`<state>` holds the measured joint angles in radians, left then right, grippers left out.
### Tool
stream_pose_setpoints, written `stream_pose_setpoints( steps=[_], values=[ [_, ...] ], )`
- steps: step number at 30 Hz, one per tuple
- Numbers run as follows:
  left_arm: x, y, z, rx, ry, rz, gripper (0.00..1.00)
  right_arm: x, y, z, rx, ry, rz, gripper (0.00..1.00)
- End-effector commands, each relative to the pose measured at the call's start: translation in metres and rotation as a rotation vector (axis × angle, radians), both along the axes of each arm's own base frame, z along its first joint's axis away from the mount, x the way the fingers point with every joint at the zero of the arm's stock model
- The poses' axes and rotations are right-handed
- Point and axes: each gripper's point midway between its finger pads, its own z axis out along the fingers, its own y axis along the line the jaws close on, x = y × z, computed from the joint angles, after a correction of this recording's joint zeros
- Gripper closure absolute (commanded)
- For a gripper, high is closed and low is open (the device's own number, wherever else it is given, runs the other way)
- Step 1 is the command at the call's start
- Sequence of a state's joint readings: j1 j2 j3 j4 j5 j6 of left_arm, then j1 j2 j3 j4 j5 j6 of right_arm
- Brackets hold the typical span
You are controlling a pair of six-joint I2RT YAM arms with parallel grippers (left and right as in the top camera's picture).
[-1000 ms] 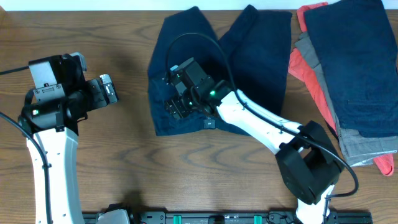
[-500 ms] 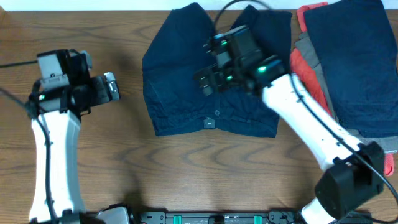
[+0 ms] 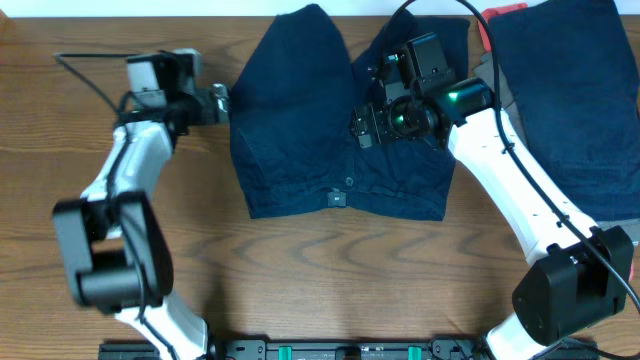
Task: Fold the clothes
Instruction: 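Grasp the left edge of the navy shorts with the left gripper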
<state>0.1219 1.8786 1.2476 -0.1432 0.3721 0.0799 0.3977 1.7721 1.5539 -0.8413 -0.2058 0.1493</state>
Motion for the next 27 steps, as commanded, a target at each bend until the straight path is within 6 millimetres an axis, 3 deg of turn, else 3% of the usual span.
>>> stream_pose_setpoints(
  steps=[1, 8, 16, 25, 27],
  values=[
    [0.012, -0.020, -0.013, -0.021, -0.007, -0.065, 0.02, 0.002, -0.003, 0.002, -0.008, -0.007, -0.002, 0.01],
    [0.023, -0.027, -0.031, -0.018, -0.025, -0.080, 0.02, 0.002, -0.005, 0.001, -0.020, -0.006, -0.007, 0.01],
    [0.027, -0.030, -0.067, -0.020, 0.003, -0.087, 0.02, 0.004, -0.005, 0.001, -0.023, -0.015, -0.010, 0.01],
    [0.042, -0.040, -0.059, -0.010, -0.076, -0.108, 0.02, 0.007, -0.008, 0.002, -0.036, -0.027, -0.020, 0.01],
    [0.046, -0.046, -0.062, -0.009, -0.094, -0.119, 0.06, 0.007, -0.008, 0.002, -0.036, -0.027, -0.020, 0.01]
  ],
)
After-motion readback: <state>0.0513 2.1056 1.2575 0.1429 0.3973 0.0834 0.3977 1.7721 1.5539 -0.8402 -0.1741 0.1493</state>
